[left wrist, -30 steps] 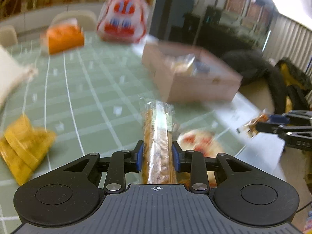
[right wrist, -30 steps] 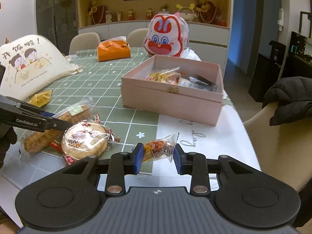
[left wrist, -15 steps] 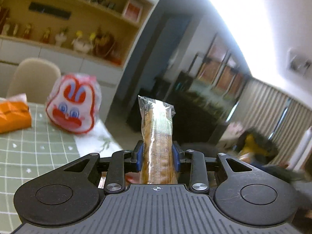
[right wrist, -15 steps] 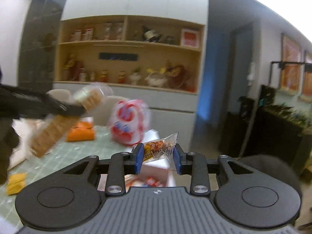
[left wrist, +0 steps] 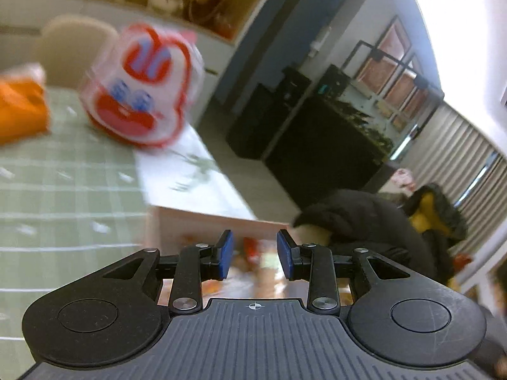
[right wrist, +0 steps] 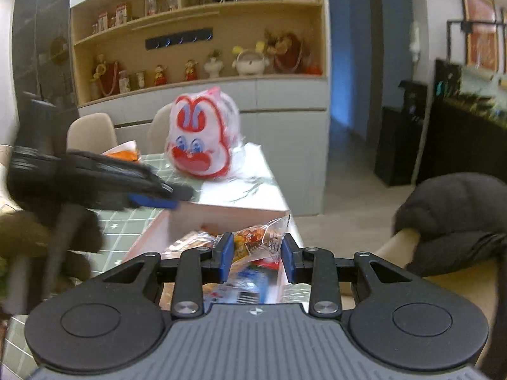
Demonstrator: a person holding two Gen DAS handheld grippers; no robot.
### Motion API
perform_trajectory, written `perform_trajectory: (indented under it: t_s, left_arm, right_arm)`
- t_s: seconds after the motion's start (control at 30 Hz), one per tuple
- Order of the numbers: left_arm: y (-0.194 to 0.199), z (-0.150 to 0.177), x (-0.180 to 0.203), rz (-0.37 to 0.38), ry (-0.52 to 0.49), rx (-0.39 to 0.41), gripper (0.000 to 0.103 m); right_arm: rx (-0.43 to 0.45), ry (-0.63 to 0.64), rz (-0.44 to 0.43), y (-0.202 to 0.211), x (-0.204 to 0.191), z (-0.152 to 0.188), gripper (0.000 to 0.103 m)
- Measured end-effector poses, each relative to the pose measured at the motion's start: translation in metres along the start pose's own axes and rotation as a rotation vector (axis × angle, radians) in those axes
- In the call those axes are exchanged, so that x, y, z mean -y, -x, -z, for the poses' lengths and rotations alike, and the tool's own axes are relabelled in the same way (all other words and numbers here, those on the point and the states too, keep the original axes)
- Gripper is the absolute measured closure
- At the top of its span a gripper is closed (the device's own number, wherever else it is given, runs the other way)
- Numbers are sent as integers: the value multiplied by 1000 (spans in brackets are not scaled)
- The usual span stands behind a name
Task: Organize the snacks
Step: 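Lift the wafer bar and small snack over the pink box and open both tools, then push the yellow foil bag with the left tool while the right tool grasps it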
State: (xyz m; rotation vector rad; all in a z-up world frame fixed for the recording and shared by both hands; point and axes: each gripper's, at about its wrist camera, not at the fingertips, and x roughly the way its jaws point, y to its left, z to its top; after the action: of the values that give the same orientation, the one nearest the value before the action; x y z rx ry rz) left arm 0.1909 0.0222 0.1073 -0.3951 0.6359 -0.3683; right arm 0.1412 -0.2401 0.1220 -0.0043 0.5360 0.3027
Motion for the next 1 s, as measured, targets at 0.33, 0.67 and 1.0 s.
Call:
perform_trajectory:
  t_s: [0.33,0.67,1.0]
  left_arm:
    - [176,77,-89,-315,76,-19,69]
    - [230,130,-187,-464,363,68,69]
    - [180,127,-164,-335,238,3,67]
  right_arm:
    - [-102,-70,-147,-28,-26,17,40]
    - [-139,-6,-148,10,-47,79,32]
    - [-135,145,-220,38,-102,120,27]
